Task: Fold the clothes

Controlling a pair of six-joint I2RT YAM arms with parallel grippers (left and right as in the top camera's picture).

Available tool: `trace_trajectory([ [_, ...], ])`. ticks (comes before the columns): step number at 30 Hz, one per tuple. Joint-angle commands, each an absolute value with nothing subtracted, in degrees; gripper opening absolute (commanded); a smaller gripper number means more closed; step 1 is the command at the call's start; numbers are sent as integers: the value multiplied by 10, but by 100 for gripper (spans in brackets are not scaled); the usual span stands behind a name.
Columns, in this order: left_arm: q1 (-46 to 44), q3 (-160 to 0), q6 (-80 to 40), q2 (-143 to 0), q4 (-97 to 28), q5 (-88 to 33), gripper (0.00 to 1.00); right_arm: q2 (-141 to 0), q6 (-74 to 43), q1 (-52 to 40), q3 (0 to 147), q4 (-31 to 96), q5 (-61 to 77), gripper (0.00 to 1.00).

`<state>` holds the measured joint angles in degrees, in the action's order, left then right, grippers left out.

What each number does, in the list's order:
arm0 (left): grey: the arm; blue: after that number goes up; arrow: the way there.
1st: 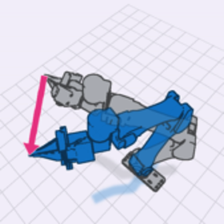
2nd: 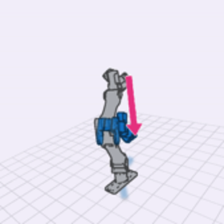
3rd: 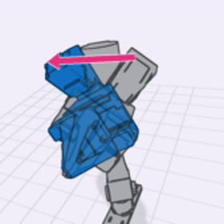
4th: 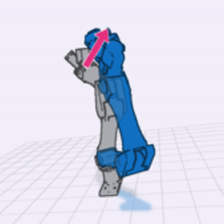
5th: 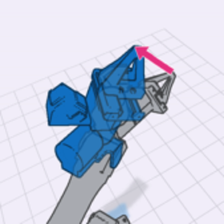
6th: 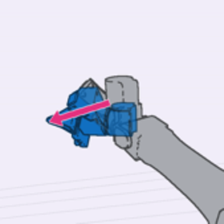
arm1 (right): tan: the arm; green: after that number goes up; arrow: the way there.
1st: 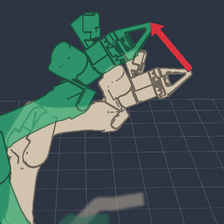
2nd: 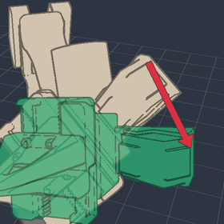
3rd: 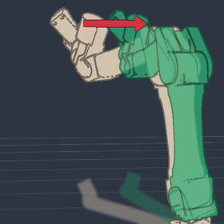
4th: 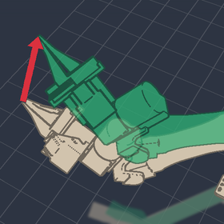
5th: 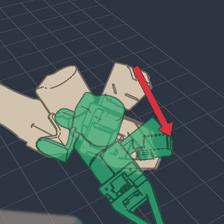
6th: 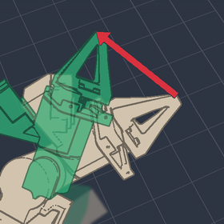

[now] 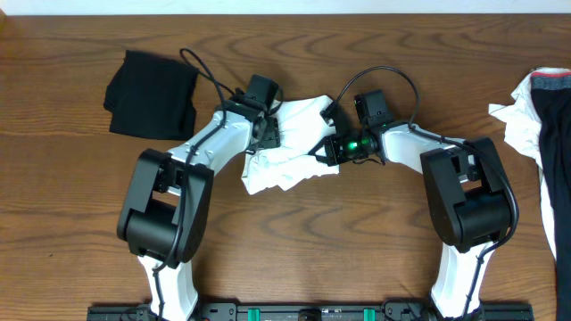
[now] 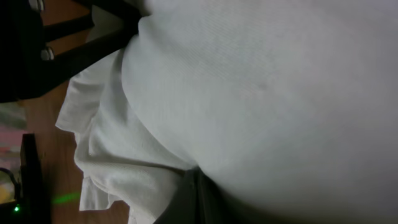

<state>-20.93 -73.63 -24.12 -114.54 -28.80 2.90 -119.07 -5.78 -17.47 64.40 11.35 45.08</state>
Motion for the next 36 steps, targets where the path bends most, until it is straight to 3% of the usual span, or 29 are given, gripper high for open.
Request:
trace_trajectory([
  [1,-196,-714,-258,-1160,-324,37,84,-1196,-46,-177,640,118,388,1],
  [10,-208,-703,-263,-1161,-376,-53,84,-1196,-46,-177,640,118,388,2],
  [23,-209,-684,-282,-1162,-342,-44,86,-1196,-46,-177,640,121,385,2],
  [25,-209,-684,-282,-1162,-341,-34,68,-1196,-46,-177,640,121,385,1],
  [32,-209,-684,-261,-1163,-342,-27,19,-1196,-46,-177,640,121,385,1],
  [33,-209,-684,-251,-1163,-342,-17,8,-1196,-46,-177,640,121,385,1],
  [36,-208,-685,-223,-1162,-344,12,6,-1195,-46,-177,640,120,386,1],
])
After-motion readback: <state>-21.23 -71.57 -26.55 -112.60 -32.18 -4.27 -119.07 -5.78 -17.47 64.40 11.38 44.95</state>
